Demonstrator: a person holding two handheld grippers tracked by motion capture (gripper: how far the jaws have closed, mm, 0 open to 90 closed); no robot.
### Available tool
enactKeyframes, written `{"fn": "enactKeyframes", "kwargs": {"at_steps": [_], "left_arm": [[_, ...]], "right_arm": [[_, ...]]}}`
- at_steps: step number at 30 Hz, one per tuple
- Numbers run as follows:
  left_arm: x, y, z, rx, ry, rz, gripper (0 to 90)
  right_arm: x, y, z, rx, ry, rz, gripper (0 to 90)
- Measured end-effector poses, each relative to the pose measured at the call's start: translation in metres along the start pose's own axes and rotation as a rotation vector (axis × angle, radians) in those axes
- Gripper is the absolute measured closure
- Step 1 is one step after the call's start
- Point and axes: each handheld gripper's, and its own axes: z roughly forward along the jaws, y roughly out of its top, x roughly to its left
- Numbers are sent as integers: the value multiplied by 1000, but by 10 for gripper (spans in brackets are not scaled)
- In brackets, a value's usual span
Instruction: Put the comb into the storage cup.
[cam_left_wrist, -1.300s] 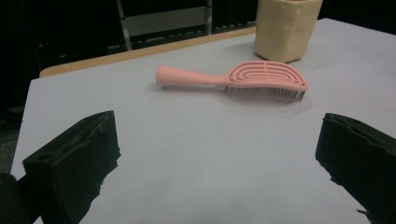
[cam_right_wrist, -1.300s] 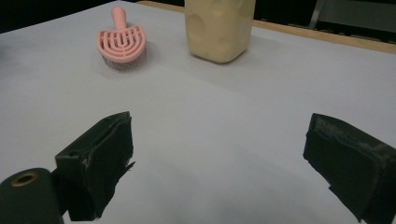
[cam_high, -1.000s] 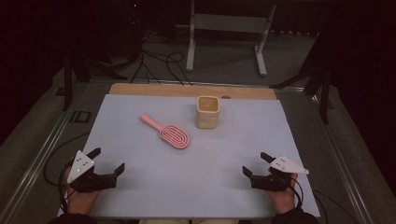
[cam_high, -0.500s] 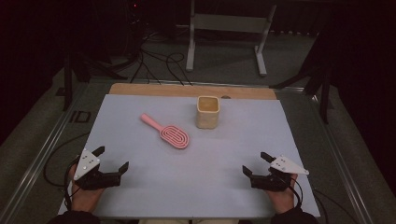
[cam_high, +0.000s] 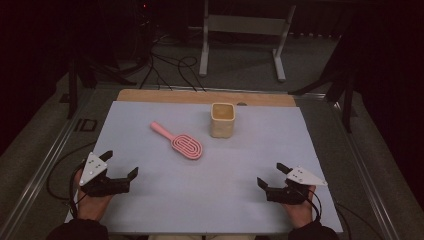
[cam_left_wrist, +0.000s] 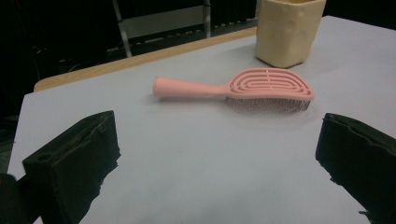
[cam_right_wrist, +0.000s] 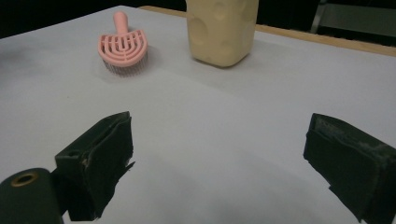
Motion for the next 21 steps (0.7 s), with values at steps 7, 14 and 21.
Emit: {"fn": "enactKeyframes", "kwargs": {"at_steps": [7,14,21], "left_arm": [[3,8,9,1,-2,10,3],[4,19,18,-17,-13,11,3],[4,33,31,-12,-20,33,3]], "right_arm": [[-1,0,-1,-6,-2,3,81],[-1,0,-1,-7,-3,4,80],[-2,0,-1,-9,-6,8,81]]}}
